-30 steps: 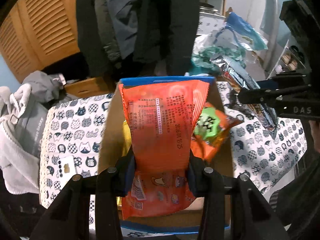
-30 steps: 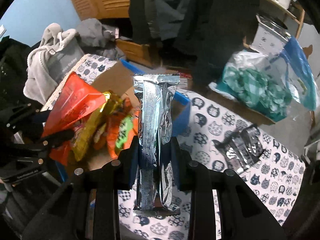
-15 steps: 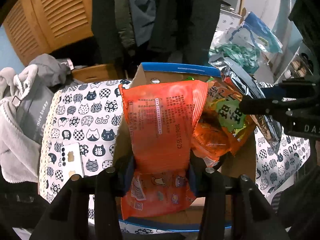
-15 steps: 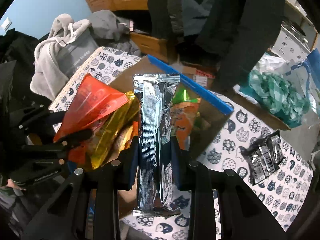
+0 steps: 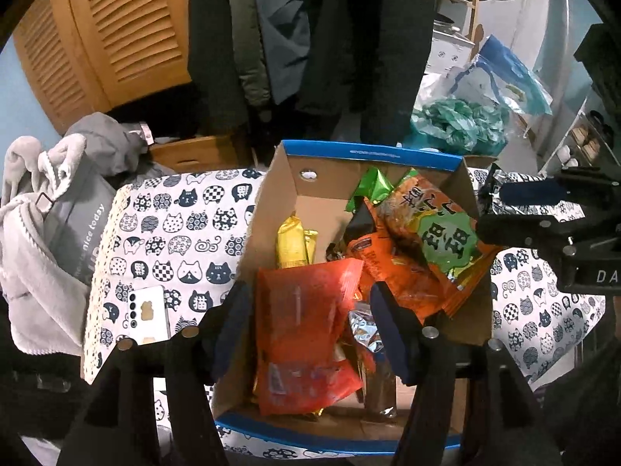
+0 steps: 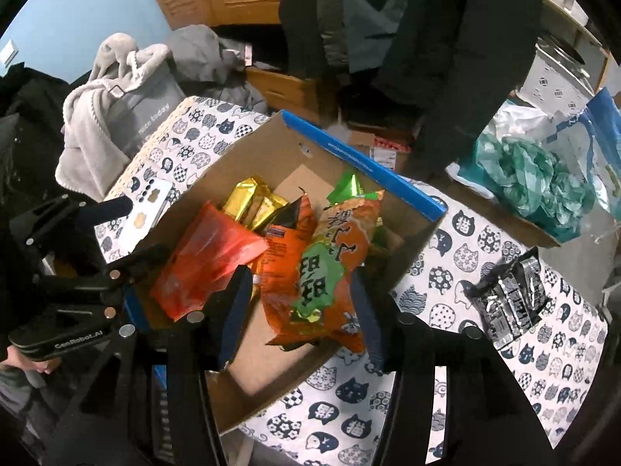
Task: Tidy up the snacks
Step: 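Carry the silver bar and orange-red bag over the box and release both, then move both tools back toward the black packets on the tablecloth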
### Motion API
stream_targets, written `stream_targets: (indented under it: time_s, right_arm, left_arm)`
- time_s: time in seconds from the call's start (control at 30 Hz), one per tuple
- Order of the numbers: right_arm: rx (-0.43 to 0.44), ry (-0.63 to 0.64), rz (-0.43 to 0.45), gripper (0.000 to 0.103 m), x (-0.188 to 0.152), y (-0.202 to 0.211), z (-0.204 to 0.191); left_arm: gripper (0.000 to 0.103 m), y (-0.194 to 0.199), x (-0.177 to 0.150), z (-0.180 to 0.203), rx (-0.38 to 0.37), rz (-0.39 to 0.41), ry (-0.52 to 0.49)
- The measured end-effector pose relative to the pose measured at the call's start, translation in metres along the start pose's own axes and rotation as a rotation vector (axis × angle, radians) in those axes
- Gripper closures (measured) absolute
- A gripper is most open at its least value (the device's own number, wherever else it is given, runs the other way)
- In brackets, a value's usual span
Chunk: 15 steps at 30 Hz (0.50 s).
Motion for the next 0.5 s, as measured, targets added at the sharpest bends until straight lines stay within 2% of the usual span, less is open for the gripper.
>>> stream_targets:
  time_s: [0.1,0.5]
  right_arm:
    - [-0.021,0.001,0.009,0.045,-0.003,0.005,0.007]
    - [-0.055,-0.04,0.018,0.044,-0.02,0.02,0.042]
  left_arm:
    - [0.038,-0.001,0.001,0.006,-0.001,-0.004,0.002]
    - [0.038,0.007,0.015,0.046,-0.026,0.004,-0.047]
Point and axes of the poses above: each gripper's, at about its wrist camera, not at the fingertips, and y roughly against the way its jaws point, z to its right, x to its top, the point moved 4 cm from there along -y, roughly the way its jaws point, and after that the axes turned 1 degree about z, right-handed, at the moved point
